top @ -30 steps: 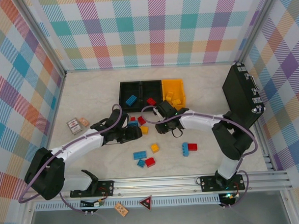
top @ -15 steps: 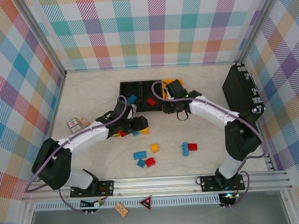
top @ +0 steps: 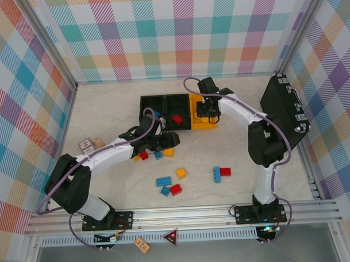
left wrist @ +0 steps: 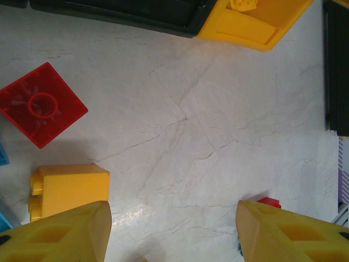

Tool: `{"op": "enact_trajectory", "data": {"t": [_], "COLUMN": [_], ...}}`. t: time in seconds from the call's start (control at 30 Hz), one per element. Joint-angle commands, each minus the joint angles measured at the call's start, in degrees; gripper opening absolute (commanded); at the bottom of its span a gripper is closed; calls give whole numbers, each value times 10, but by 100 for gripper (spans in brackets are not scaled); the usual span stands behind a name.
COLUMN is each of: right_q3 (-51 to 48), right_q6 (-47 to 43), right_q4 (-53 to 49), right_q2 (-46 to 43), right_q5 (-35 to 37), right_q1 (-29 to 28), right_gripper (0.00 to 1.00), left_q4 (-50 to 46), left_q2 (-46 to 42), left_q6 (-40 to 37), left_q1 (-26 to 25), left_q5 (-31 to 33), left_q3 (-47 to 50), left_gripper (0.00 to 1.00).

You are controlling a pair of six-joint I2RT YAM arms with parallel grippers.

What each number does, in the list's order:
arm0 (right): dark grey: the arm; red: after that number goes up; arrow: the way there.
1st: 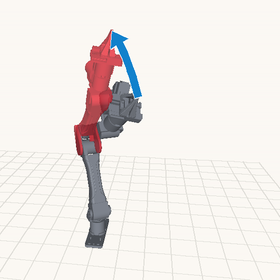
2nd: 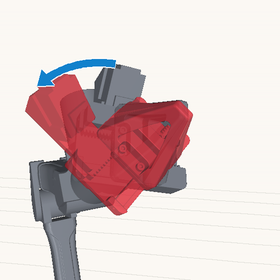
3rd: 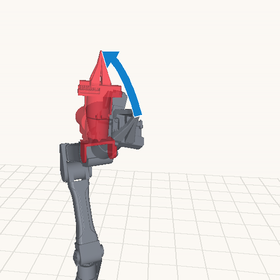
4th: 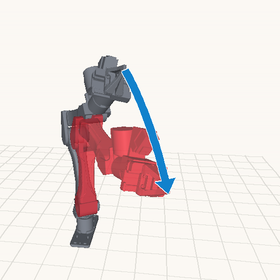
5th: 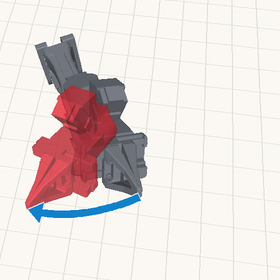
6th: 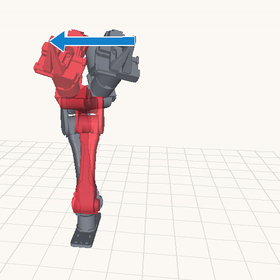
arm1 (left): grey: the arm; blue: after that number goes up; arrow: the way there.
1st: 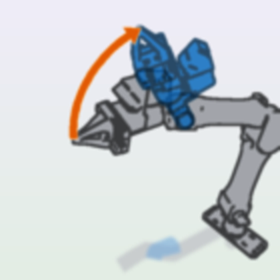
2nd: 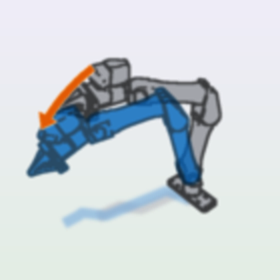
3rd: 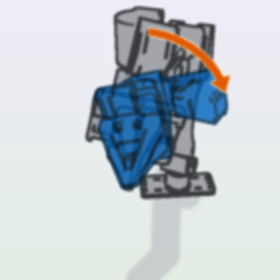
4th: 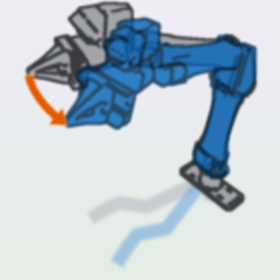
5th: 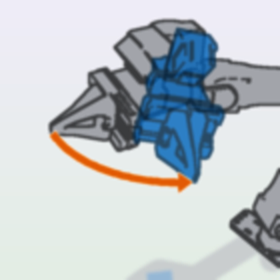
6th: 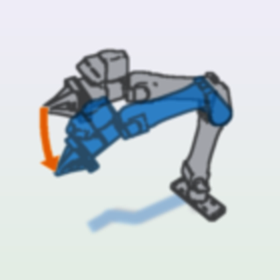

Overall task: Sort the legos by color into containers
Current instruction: Place the lego in the container.

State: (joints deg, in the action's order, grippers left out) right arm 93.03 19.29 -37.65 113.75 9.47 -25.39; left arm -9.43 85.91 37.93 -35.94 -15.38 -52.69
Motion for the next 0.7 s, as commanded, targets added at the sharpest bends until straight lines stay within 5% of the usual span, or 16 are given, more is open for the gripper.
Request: {"op": "enact_trajectory", "data": {"t": [0.0,0.67], "right_q3": [46,155], "right_q6": [7,-10], "right_q4": [-41,-101], "right_q2": [20,117], "right_q5": [23,102], "right_q1": [1,1], "right_gripper": [32,39], "left_q4": [11,2], "left_q2": [1,0], "left_q6": [4,-1], "left_q1": [-6,-6], "left_q5": [7,11], "left_q3": [-14,-12], "left_gripper": [62,62]}}
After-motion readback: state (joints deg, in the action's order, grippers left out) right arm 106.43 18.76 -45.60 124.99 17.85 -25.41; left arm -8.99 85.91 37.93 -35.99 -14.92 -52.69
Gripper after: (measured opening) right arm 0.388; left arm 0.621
